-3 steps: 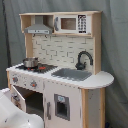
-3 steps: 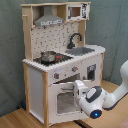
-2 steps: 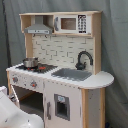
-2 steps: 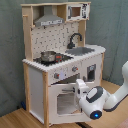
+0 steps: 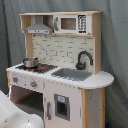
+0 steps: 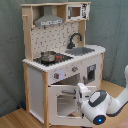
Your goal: Play with the kitchen
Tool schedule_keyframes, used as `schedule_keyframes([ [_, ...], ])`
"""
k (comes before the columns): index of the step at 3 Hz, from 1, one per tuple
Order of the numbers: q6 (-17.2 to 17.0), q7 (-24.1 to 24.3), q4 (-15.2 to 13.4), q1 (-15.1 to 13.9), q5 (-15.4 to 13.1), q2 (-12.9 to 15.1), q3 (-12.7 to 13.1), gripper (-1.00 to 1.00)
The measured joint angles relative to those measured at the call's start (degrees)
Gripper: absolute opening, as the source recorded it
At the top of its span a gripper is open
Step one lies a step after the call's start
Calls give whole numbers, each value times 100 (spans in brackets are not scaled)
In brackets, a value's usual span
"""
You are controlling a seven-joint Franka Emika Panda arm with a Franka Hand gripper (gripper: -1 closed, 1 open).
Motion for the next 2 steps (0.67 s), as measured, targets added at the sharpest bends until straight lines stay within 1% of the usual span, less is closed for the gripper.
schedule_keyframes([
  [1, 0, 16, 0, 0, 4, -3, 18, 100],
  [2, -22, -265, 558, 11, -23, -50, 96, 100],
])
